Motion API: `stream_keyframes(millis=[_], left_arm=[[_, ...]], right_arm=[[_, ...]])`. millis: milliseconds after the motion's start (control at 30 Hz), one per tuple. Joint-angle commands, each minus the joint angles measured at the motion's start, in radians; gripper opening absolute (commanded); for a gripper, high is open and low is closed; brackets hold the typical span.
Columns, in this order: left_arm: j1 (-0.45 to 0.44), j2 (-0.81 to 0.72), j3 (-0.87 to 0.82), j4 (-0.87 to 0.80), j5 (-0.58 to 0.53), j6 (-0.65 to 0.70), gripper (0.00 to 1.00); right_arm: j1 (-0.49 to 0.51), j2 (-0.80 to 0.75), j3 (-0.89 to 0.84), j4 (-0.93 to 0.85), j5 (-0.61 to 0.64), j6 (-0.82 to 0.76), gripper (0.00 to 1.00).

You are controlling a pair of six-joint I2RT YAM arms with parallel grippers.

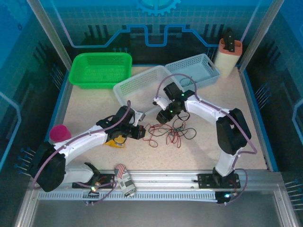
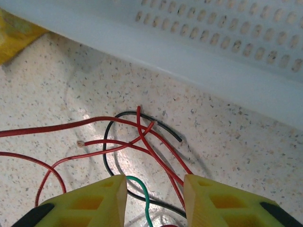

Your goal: Untangle the cables

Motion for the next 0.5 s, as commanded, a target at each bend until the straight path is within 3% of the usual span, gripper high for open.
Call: stream_keyframes(millis=[0,467], left_arm=[[0.006,-0.020,0.017,-0.021,0.024,0.030,0.03],[0.006,-0.027,0.017,-0.033,0.022,0.030,0.03]], right_arm=[[0.007,0.052,0.026,-0.065,-0.010,-0.108,0.37],[0.058,0.105,0.001,-0.003,0.084,-0.326,0.35]])
